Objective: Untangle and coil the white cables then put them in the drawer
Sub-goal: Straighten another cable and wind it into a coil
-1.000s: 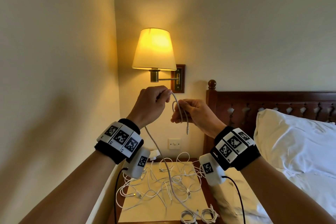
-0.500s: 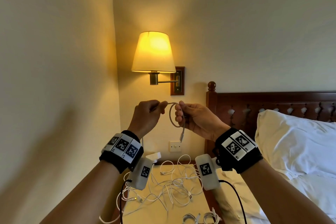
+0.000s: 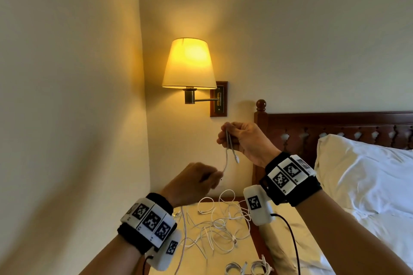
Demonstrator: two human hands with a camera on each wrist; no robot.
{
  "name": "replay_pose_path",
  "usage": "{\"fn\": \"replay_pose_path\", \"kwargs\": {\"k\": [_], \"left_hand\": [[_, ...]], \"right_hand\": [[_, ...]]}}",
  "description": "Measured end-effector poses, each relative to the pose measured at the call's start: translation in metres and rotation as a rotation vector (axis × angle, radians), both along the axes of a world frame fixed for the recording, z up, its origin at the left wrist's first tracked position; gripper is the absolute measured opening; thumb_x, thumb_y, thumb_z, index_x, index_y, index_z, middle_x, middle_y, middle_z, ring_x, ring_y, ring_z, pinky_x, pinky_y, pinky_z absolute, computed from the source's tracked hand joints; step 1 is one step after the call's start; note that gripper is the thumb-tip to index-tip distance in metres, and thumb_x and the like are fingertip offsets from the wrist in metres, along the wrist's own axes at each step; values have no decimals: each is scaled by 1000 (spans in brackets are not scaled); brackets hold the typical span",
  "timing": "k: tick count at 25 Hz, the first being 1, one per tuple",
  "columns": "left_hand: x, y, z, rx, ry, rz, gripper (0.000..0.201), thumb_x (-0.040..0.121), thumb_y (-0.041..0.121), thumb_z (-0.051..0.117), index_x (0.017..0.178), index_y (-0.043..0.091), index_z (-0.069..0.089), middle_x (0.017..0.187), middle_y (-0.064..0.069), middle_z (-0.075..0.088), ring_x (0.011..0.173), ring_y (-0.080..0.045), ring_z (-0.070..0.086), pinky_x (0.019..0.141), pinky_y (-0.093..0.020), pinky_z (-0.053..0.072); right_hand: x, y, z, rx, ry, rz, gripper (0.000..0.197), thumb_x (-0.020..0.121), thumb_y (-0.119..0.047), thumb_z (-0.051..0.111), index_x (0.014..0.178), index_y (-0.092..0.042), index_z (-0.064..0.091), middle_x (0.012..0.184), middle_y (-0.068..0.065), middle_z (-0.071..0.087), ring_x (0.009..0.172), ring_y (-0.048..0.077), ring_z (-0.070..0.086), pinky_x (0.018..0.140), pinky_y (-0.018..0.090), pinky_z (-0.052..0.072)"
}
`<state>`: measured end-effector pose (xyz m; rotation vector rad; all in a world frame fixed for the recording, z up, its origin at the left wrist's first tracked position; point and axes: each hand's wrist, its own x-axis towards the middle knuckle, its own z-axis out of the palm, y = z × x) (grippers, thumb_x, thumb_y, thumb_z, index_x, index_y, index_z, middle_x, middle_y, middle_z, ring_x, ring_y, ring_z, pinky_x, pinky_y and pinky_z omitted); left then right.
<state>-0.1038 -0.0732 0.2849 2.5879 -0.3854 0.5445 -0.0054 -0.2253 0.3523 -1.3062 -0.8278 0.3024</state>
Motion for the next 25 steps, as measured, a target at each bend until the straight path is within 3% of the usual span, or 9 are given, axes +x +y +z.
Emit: {"fn": "replay_pose_path", "kwargs": {"k": [4,7,9,15,19,22,25], "left_hand": [[-4,-7,37,-17,-237,-3,36,100,28,48,70,11,60,56,7,53,49,-6,45,55,-22,39],[4,-2,47,91,-353,114,32,99,36,46,75,21,61,61,13,57,56,-5,54,58,-26,44],[8,-1,52,169,-432,199,33,100,40,43,79,21,59,64,11,56,58,-8,54,56,-25,40],[25,7,52,188,-434,345,30,100,43,42,80,22,52,70,7,56,68,-19,56,60,-29,39],[31,17,46,26,-374,266,42,88,61,46,68,24,49,59,8,50,60,-14,48,58,-32,37],[37,21,40,-101,-348,207,59,81,76,37,62,22,48,55,5,46,55,-14,41,58,-39,41],[38,25,30,-250,-318,208,66,87,70,33,65,11,51,58,-6,45,57,-15,38,60,-35,35]], "right_hand": [[1,4,-9,-77,-179,-94,24,101,-20,47,95,-5,65,76,3,72,73,15,70,70,25,56],[0,4,-11,-129,-281,-106,27,100,-23,48,97,-4,68,76,4,72,73,17,69,71,26,57],[-2,3,-12,-131,-313,-72,28,101,-21,46,98,-4,68,76,6,72,72,17,69,70,26,56],[-4,1,-15,-183,-283,-37,32,103,-20,42,96,-1,67,70,5,67,63,15,64,61,24,50],[-5,-5,-15,-219,-38,154,34,104,-24,38,89,-8,64,63,0,55,56,11,52,60,23,45],[-7,-6,-14,-151,205,308,33,106,-21,32,88,-10,58,61,-2,46,54,10,46,59,22,45],[-8,-7,-10,6,432,433,35,105,-22,29,87,-10,57,61,-3,44,54,9,46,55,21,45]]}}
